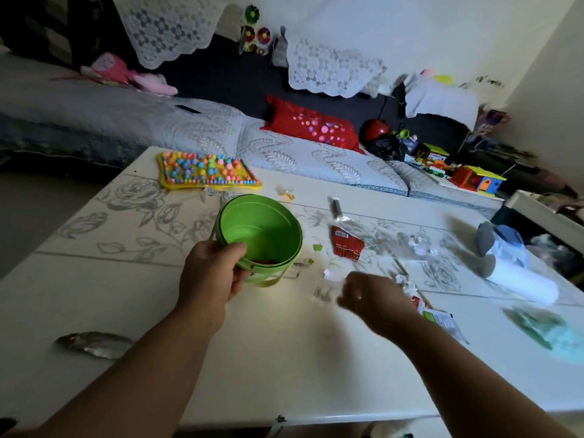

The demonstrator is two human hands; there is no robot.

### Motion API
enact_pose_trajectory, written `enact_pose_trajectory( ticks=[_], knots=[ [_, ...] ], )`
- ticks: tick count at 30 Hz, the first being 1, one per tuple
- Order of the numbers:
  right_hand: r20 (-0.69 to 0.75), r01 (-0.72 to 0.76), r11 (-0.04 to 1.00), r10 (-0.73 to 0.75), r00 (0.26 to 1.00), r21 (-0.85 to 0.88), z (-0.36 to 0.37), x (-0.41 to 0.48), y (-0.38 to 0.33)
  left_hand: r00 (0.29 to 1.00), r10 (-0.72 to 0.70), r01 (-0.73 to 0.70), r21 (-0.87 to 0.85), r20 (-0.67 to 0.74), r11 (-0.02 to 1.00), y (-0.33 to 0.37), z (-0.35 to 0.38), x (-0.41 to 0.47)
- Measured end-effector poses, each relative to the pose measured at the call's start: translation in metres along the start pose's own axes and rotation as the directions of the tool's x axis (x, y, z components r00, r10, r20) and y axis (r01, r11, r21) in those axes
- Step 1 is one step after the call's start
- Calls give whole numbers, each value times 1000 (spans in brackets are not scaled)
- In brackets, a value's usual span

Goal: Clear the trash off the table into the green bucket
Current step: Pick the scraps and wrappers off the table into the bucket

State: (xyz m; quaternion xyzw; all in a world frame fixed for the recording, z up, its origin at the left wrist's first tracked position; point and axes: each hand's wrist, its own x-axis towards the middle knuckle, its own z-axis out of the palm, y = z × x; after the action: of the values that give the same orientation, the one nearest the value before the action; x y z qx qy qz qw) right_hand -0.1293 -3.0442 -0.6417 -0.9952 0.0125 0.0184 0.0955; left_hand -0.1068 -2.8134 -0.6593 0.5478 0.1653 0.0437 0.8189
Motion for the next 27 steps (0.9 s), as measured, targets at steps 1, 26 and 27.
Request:
enact_pose_trajectory(
  ticks=[1, 26, 27],
  knots=[
    [-83, -40, 998, 44, 996, 53, -10, -1, 1, 1000, 19, -18, 23, -10, 1000, -2, 0, 1],
    [-25, 282, 843, -330, 944, -459, -42, 49, -111, 987, -32, 35, -16, 159, 999, -11, 17, -20],
    [-47, 288, 836, -349, 936, -466, -39, 50, -107, 987, -23, 25, -7, 157, 1000, -12, 18, -20]
  ],
)
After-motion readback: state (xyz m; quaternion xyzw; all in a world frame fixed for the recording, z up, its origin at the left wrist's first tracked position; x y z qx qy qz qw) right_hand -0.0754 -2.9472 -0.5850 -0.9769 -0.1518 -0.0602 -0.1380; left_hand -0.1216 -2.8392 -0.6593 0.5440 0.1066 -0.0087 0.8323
